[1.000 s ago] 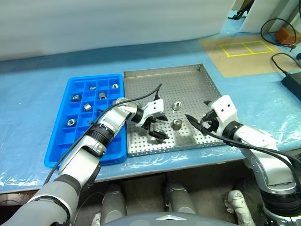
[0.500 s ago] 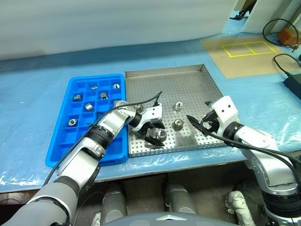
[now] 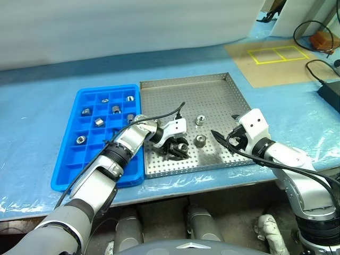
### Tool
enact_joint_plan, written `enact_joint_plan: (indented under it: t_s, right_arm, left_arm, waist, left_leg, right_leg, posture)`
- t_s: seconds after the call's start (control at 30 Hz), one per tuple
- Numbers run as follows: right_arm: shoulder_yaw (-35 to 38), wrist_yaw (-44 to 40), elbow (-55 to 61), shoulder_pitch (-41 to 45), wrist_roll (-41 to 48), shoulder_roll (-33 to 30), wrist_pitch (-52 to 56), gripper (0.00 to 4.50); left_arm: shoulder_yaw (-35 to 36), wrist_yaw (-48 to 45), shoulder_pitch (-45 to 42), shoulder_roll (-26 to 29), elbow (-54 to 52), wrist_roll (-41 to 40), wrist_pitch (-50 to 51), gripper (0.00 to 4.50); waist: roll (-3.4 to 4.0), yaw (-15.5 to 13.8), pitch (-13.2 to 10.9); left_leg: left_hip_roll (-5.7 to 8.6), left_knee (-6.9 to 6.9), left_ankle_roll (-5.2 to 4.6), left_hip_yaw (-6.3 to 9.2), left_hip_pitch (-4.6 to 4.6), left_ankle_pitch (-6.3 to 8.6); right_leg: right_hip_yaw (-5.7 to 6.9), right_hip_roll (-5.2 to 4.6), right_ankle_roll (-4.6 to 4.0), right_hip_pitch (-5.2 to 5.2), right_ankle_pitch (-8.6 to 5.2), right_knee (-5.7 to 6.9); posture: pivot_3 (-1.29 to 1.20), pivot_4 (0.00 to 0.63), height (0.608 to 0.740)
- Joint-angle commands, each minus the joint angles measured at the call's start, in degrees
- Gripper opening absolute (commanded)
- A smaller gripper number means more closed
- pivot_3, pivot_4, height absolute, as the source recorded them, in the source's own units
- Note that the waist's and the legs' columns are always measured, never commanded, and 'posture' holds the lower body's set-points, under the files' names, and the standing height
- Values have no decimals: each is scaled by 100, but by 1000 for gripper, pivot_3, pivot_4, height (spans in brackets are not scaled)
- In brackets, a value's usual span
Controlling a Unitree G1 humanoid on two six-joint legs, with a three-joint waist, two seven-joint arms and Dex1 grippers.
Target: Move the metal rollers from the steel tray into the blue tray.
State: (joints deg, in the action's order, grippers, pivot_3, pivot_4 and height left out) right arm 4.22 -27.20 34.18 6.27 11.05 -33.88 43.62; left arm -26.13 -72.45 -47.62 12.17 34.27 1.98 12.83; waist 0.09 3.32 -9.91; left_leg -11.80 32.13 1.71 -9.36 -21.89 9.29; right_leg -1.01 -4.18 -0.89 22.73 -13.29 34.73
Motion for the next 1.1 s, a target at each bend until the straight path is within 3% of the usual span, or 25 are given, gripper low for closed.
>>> enact_joint_plan:
  t_s: [0.03,0.23,0.43,0.73,0.97,1.1]
  right_arm:
    - [7,-5,26,119,3,-20,-159,4500]
    - [-91,-102,-43,271,47,-41,-185,4500]
    - [-276,-434,-205,820,350,58,-129,4500]
    - [-1205,-1267,-1182,1911,570,374,-422,4500]
    - [-1864,-1997,-2597,2834,322,776,-1298,4500]
    - [-2113,-2300,-3308,3230,100,1001,-1842,4500]
  left_arm:
    - [-39,97,104,34,47,118,218,1727]
    - [308,179,152,193,-503,-120,545,1727]
    - [1481,52,589,904,-1979,-1242,986,1727]
    - [2631,947,1374,1919,-3082,-1636,1519,1727]
    - [3798,1832,3035,2629,-4878,-1948,2363,1727]
    - [4683,2313,4111,2764,-5698,-2115,2741,1727]
  waist:
    - [0,19,0]
    - [-1,47,-1]
    - [3,101,-8]
    - [2,-84,-11]
    - [-4,-372,-16]
    - [-15,-543,-21]
  left_leg:
    - [0,-1,0,-1,-1,2]
    - [1,8,-1,-6,-1,3]
    - [-2,-1,3,-12,-24,0]
    - [-5,-2,2,-16,-33,3]
    - [-10,-26,25,-15,-32,-11]
    - [-12,-38,31,-12,-36,-15]
  right_leg:
    - [0,0,0,1,0,-1]
    - [-3,-3,0,1,1,1]
    - [-12,3,1,44,3,13]
    - [-4,-1,0,47,3,10]
    - [9,0,-2,57,2,16]
    - [19,-1,-5,61,1,12]
  posture:
    - [-504,150,740]
    - [-477,150,740]
    - [-430,150,740]
    - [-194,150,740]
    - [18,150,740]
    - [94,150,740]
